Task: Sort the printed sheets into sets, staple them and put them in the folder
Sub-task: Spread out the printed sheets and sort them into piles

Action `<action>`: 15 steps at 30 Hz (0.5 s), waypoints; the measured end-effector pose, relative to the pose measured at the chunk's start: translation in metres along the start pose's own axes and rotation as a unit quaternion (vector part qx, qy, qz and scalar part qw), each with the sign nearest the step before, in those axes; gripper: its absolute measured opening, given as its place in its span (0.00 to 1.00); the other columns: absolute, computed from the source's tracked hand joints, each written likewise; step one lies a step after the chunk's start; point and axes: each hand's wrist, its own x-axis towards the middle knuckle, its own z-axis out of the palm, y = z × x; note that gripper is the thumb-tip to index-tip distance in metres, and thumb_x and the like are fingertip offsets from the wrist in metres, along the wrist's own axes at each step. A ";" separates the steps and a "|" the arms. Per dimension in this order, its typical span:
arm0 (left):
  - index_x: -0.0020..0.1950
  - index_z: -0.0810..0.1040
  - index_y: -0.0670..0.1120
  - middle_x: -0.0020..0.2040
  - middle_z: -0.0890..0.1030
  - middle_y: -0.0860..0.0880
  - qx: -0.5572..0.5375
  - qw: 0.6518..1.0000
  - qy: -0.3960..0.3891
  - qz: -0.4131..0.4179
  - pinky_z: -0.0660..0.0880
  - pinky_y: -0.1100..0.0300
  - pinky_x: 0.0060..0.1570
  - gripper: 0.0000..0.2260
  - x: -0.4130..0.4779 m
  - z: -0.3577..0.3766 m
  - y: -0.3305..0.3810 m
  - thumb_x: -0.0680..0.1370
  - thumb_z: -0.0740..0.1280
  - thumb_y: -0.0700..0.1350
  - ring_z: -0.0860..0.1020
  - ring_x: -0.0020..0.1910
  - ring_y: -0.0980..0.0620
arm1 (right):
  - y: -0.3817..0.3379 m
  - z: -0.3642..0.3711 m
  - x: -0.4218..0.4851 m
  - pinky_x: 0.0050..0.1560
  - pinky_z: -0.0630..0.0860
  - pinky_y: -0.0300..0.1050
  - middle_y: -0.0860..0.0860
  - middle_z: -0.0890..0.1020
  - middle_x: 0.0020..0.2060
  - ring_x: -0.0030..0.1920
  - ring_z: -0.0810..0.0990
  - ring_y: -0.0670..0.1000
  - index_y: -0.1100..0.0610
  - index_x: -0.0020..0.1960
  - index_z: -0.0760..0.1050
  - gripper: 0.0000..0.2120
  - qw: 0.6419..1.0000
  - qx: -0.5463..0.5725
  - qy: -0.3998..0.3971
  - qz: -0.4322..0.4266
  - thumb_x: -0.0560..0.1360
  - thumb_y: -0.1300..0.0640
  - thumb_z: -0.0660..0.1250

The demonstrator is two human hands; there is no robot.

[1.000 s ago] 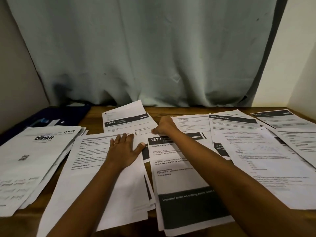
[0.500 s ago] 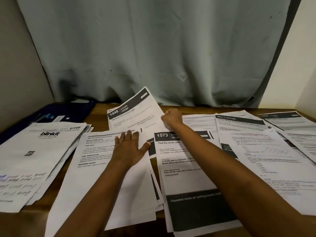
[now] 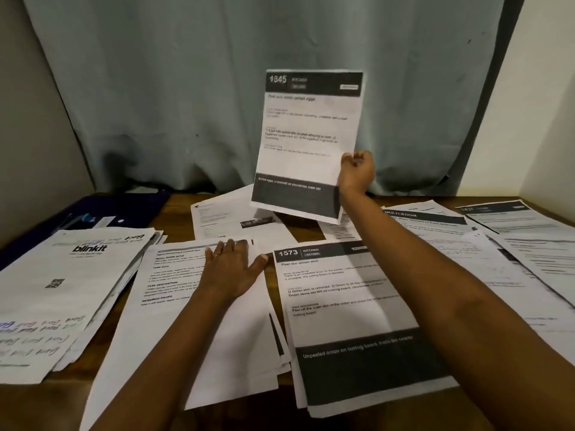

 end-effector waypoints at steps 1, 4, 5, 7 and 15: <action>0.77 0.58 0.48 0.78 0.58 0.45 -0.007 1.000 0.005 0.001 0.45 0.43 0.74 0.31 -0.002 -0.003 0.005 0.79 0.52 0.65 0.53 0.77 0.42 | -0.004 -0.010 0.007 0.47 0.77 0.41 0.54 0.79 0.48 0.47 0.77 0.51 0.57 0.49 0.69 0.03 1.000 0.007 0.008 0.005 0.79 0.60 0.63; 0.77 0.57 0.48 0.78 0.57 0.45 -0.028 0.999 0.009 0.033 0.44 0.44 0.74 0.32 -0.005 -0.013 0.029 0.79 0.52 0.65 0.53 0.77 0.43 | -0.008 -0.049 0.024 0.41 0.73 0.36 0.53 0.77 0.46 0.45 0.75 0.50 0.56 0.47 0.68 0.03 0.999 0.009 0.034 0.036 0.79 0.59 0.62; 0.77 0.58 0.48 0.78 0.58 0.45 -0.037 0.998 0.010 0.054 0.44 0.44 0.74 0.31 -0.007 -0.015 0.040 0.79 0.53 0.64 0.53 0.77 0.43 | -0.007 -0.065 0.030 0.41 0.72 0.37 0.52 0.76 0.46 0.44 0.75 0.50 0.56 0.46 0.68 0.04 0.998 0.002 0.043 0.047 0.79 0.59 0.61; 0.76 0.61 0.47 0.77 0.61 0.45 -0.055 0.994 0.014 0.097 0.47 0.45 0.74 0.30 -0.013 -0.017 0.064 0.79 0.54 0.63 0.56 0.76 0.44 | -0.006 -0.099 0.041 0.45 0.71 0.42 0.52 0.76 0.46 0.46 0.74 0.51 0.56 0.47 0.70 0.04 0.996 -0.028 0.055 0.065 0.80 0.57 0.60; 0.74 0.63 0.47 0.75 0.64 0.44 -0.095 0.970 -0.011 0.223 0.51 0.44 0.75 0.28 -0.044 0.010 0.179 0.80 0.55 0.62 0.58 0.75 0.43 | -0.004 -0.250 0.066 0.48 0.69 0.40 0.54 0.78 0.46 0.48 0.76 0.54 0.60 0.51 0.77 0.08 0.976 -0.199 0.084 0.035 0.77 0.58 0.62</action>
